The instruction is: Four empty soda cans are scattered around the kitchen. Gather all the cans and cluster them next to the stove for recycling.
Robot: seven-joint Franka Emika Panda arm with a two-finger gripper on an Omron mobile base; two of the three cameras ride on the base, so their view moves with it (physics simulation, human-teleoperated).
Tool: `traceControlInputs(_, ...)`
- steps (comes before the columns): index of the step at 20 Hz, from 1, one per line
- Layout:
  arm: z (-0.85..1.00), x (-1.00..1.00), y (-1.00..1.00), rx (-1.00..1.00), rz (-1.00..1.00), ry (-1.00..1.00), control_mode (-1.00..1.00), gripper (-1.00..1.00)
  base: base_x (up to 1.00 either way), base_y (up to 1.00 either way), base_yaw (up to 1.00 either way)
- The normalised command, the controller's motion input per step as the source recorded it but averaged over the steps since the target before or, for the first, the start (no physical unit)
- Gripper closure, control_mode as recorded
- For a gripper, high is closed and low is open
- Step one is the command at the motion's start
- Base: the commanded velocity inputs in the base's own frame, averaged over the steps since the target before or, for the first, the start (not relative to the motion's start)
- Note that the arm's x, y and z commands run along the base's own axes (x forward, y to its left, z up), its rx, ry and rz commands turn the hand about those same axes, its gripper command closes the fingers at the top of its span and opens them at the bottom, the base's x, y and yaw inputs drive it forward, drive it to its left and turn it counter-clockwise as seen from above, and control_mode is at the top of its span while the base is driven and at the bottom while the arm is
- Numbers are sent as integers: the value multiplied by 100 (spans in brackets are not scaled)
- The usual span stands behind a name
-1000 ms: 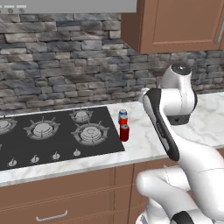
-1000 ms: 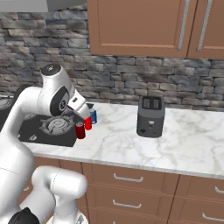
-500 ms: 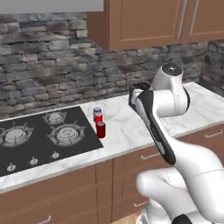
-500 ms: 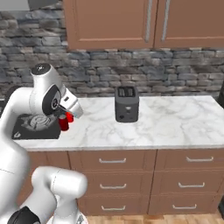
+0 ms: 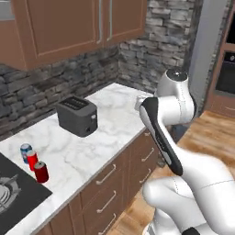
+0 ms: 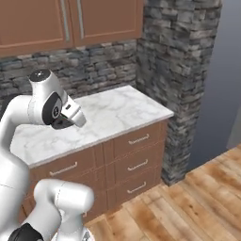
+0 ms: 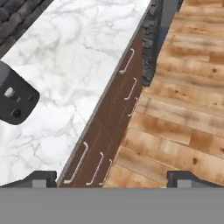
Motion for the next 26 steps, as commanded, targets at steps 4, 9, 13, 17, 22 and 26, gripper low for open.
traceControlInputs(4, 0, 0, 0, 0, 0, 0, 100, -100, 0, -50, -79)
traceControlInputs(9, 0, 0, 0, 0, 0, 0, 100, -100, 0, -66, -74)
traceControlInputs(13, 0, 0, 0, 0, 0, 0, 100, -100, 0, -79, -70)
traceControlInputs(17, 0, 0, 0, 0, 0, 0, 100, -100, 4, -76, -67)
traceControlInputs(22, 0, 0, 0, 0, 0, 0, 100, -100, 89, -12, -47)
traceControlInputs(26, 0, 0, 0, 0, 0, 0, 100, -100, 100, 8, -24)
